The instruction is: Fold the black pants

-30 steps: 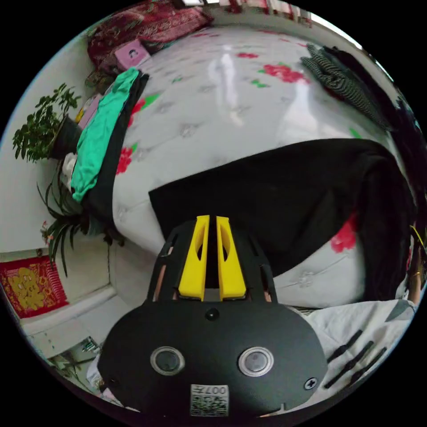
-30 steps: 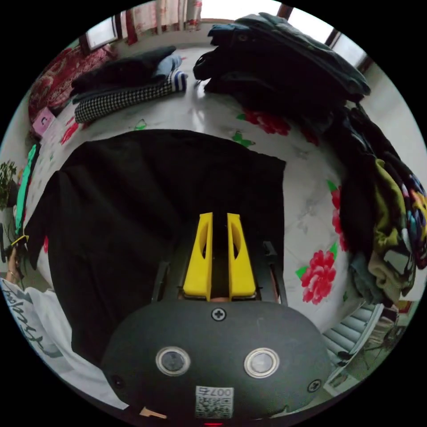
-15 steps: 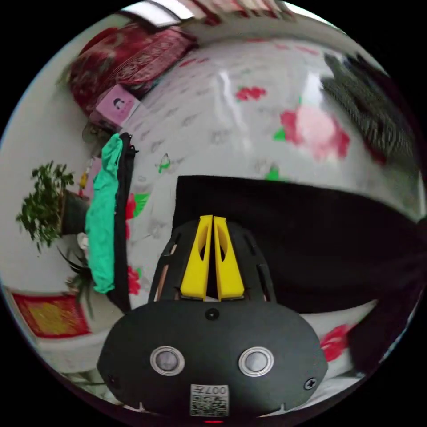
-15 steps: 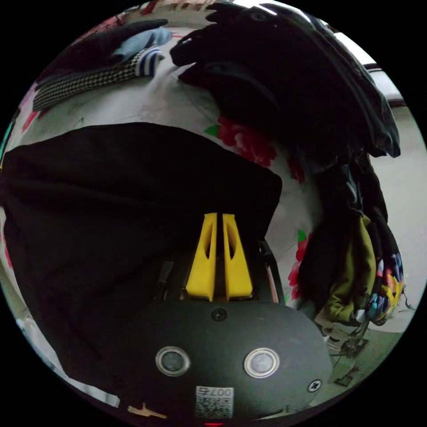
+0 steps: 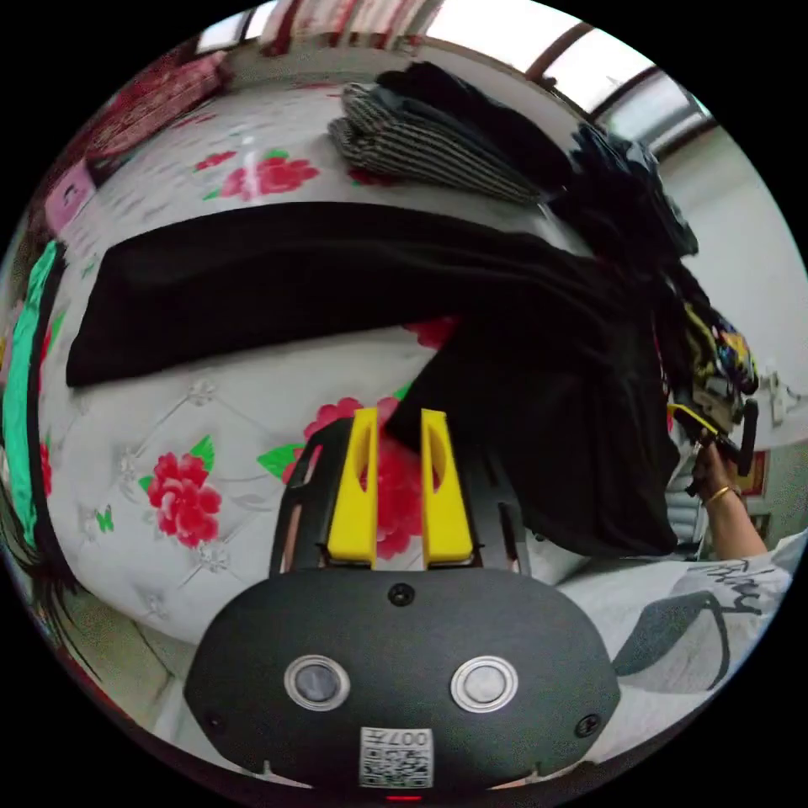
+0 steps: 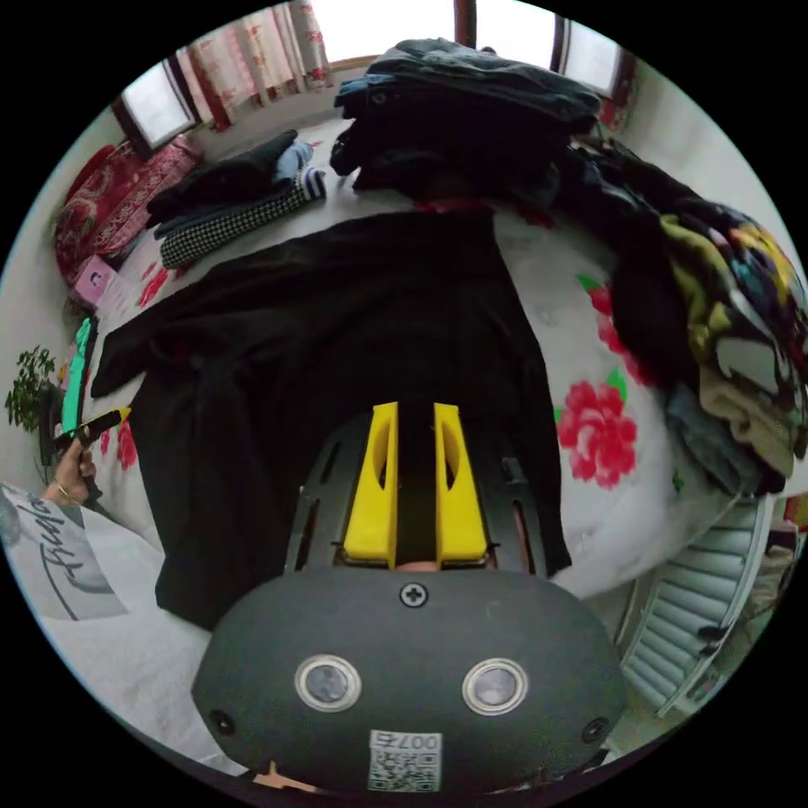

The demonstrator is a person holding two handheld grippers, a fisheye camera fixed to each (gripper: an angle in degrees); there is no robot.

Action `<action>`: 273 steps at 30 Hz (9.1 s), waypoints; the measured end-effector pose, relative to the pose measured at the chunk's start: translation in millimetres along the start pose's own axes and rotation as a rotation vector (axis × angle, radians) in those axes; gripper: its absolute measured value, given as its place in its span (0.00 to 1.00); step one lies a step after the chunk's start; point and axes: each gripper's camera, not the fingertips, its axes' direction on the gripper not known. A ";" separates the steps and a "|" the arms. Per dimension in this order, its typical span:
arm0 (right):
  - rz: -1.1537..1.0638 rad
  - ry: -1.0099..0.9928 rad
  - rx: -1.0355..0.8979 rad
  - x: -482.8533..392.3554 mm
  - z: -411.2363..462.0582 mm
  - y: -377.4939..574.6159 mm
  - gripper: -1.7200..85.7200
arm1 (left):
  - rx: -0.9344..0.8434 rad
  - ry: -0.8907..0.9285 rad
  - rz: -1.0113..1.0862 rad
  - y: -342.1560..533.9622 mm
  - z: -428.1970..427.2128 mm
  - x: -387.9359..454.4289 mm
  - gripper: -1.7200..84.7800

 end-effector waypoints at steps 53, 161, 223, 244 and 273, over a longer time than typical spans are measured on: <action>-0.221 -0.106 0.076 19.2 -41.0 -43.2 0.05 | 0.200 -0.228 -0.534 168.2 -258.7 -133.1 0.01; 0.565 -0.385 -0.129 253.9 -90.5 211.6 0.09 | 0.206 -0.390 -0.582 254.2 -74.9 -75.2 0.04; 0.410 -0.735 0.555 222.4 -236.1 105.3 0.02 | 0.607 0.160 -0.548 -9.9 -287.1 -265.2 0.04; 0.761 -0.316 0.104 231.3 -53.8 29.9 0.13 | 0.267 0.006 -0.637 -121.8 -108.1 -367.8 0.10; 0.484 -0.296 -0.060 223.0 12.2 -35.0 0.07 | 0.424 0.287 -0.870 -47.1 -55.4 -483.5 0.14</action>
